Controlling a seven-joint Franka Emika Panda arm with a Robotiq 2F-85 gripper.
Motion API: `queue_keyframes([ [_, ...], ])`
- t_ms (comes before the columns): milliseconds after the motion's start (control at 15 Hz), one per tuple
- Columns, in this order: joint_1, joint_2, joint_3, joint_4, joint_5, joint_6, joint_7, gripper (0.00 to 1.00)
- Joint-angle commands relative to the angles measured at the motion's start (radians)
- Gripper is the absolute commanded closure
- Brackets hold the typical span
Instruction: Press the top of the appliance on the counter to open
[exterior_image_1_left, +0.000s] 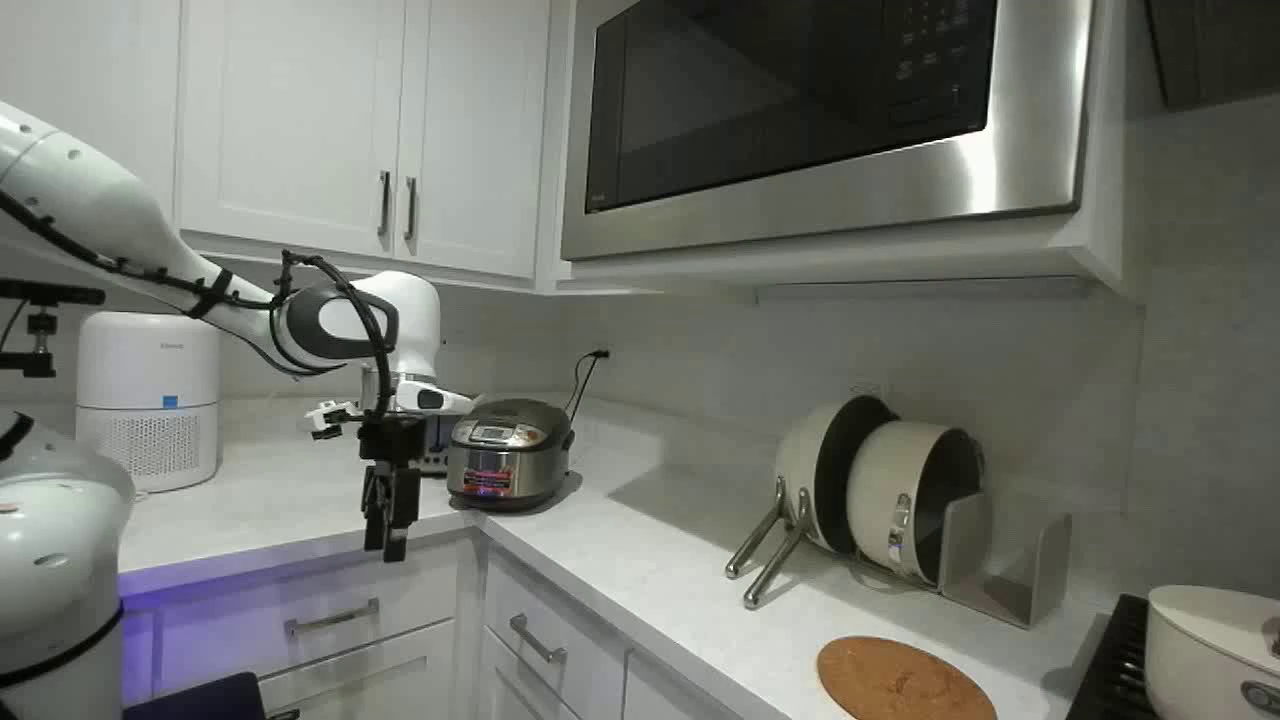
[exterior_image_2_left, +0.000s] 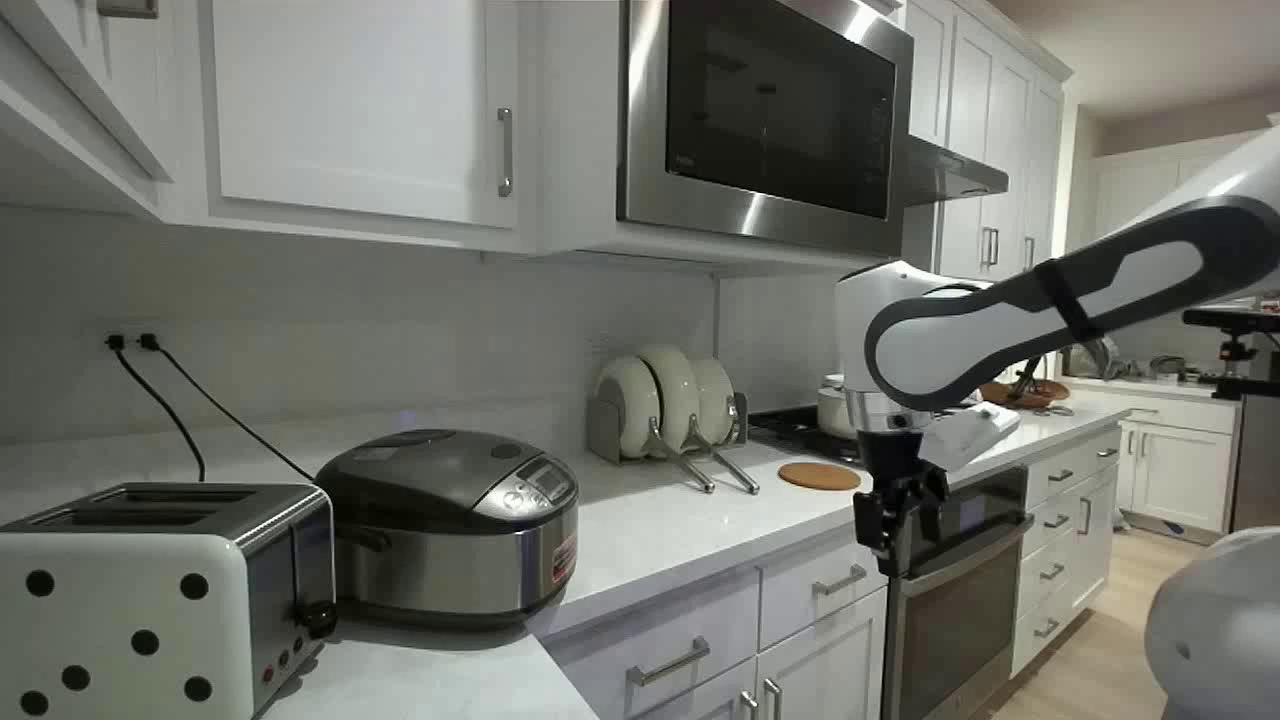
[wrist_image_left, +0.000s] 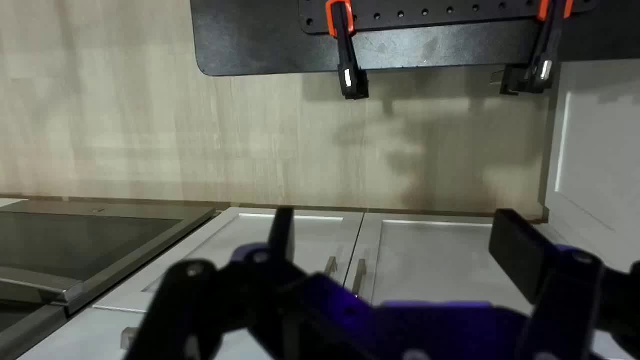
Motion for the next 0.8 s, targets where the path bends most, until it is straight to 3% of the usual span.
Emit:
queue_keyframes([
  [0, 0.014, 0.001, -0.013, 0.002, -0.009, -0.004, 0.009, 0.00],
  [733, 0.232, -0.145, 0.023, 0.099, 0.202, 0.014, -0.012, 0.00],
])
